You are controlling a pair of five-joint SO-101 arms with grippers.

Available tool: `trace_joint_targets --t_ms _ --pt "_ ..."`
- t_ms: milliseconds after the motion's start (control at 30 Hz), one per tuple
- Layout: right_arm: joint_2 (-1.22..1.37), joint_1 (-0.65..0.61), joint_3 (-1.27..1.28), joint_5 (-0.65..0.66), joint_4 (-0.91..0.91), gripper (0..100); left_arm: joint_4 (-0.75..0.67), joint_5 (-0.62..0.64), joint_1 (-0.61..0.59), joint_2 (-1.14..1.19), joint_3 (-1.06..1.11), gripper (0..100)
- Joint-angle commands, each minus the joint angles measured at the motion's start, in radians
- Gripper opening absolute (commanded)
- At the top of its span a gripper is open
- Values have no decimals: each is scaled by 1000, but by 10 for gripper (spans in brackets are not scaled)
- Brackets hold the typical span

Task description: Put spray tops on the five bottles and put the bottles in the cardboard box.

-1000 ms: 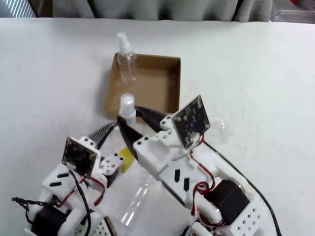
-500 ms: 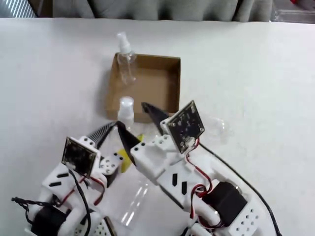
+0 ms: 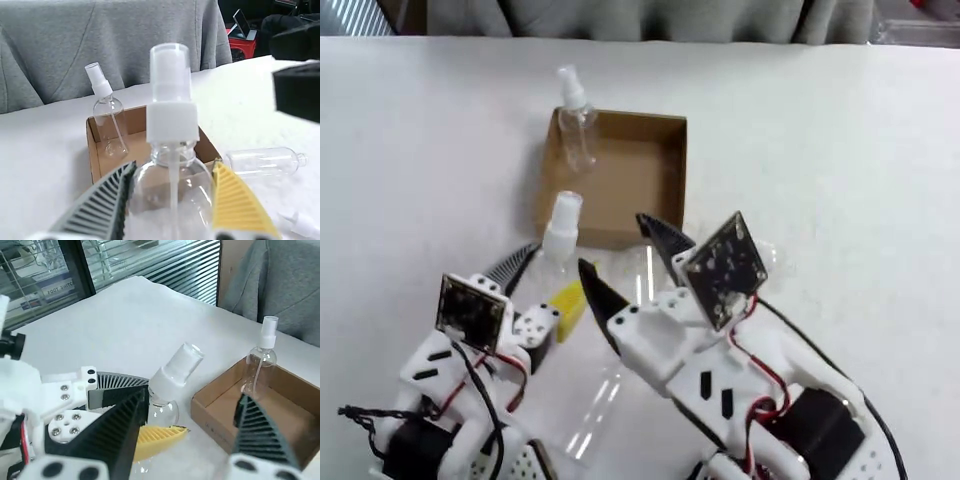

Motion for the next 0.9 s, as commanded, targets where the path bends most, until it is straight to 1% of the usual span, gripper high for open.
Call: trace_joint_targets --t_ms 0,33,133,200,300,400,467,633,867 --pt "1 74 -46 38 1 81 -17 -5 -8 -7 -5 24" --pt "7 93 -31 40 -19 39 -17 -5 -8 -7 -5 24" --pt "31 165 54 40 -102 70 -17 -5 -8 -7 -5 24" --pt "59 197 129 40 -202 58 -17 -3 -8 -7 -5 24" --pt "104 205 207 41 -352 28 -17 -2 -7 -7 -8 24" --pt "153 179 221 41 -435 15 -17 -2 -7 -7 -8 24" --pt "193 157 219 41 -467 15 -17 -2 -7 -7 -9 24" --pt "268 150 219 38 -515 15 -17 -2 -7 -7 -9 24" --pt "194 58 227 40 -489 15 -18 -3 -7 -7 -6 24"
